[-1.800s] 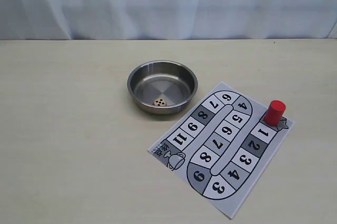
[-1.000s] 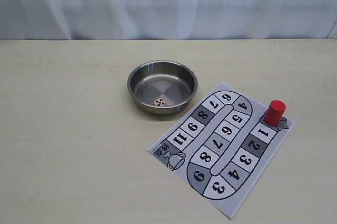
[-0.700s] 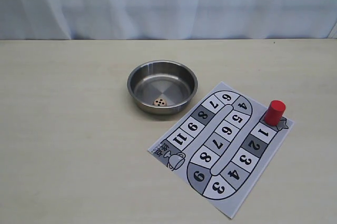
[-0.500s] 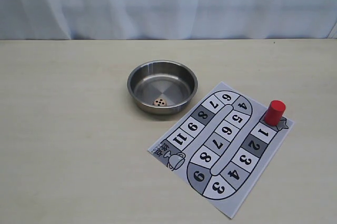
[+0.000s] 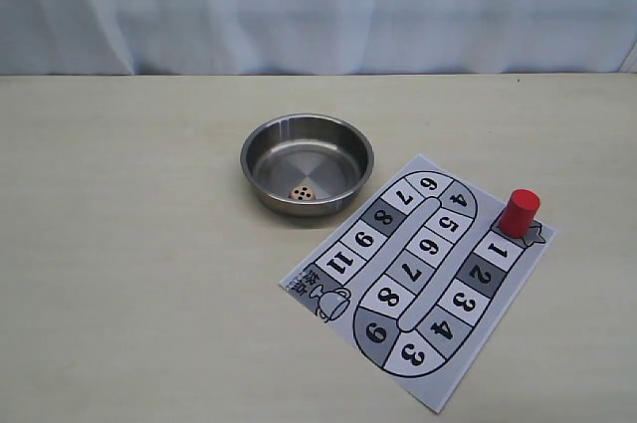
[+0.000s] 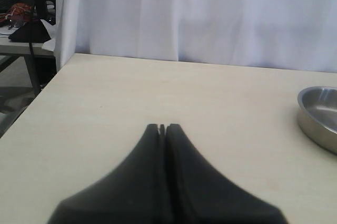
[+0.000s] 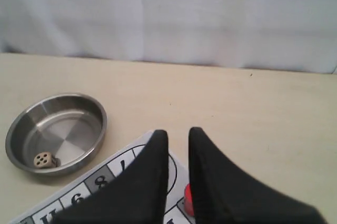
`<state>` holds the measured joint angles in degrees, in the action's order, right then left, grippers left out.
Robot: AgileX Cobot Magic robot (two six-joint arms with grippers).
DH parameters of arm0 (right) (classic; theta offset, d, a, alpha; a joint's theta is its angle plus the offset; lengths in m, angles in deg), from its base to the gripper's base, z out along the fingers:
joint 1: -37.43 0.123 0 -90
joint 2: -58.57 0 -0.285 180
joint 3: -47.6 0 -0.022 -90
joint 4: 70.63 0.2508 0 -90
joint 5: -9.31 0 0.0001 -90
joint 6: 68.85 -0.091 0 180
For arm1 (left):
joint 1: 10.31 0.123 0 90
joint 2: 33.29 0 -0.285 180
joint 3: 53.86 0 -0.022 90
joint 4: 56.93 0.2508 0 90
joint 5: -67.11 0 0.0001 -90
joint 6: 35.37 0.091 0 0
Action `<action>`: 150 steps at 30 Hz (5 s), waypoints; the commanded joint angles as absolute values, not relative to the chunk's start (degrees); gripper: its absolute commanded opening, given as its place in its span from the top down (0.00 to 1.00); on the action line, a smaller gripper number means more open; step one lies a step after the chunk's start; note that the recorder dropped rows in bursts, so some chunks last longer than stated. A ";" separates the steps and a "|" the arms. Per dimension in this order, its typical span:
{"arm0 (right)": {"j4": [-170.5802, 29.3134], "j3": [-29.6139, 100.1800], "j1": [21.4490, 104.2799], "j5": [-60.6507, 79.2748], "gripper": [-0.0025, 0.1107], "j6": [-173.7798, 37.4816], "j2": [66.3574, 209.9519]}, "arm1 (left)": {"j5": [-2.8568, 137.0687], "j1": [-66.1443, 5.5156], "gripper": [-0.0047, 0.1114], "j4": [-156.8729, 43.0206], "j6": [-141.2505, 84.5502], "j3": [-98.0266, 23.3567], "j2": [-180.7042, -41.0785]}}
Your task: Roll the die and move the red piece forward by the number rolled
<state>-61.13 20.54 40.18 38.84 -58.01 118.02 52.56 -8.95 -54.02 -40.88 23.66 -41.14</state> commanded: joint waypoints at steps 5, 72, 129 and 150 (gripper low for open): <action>-48.46 28.53 40.25 47.34 0.63 -42.47 131.76 | 53.22 -8.95 0.96 -54.09 -41.13 23.36 -41.08; -56.94 68.96 65.33 49.46 0.54 -81.20 194.91 | 53.22 -8.95 0.96 -54.15 -41.13 23.36 -41.08; -84.10 62.86 64.56 61.58 0.94 -83.39 180.51 | 53.22 -8.95 0.96 -54.14 -41.13 23.36 -41.08; -101.90 30.14 50.18 57.32 0.94 -95.61 162.75 | 53.22 -8.95 0.96 -54.04 -41.13 23.36 -41.08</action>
<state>-101.60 30.93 50.81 58.25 -94.49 163.73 52.56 -8.95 -54.02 -40.88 23.66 -41.14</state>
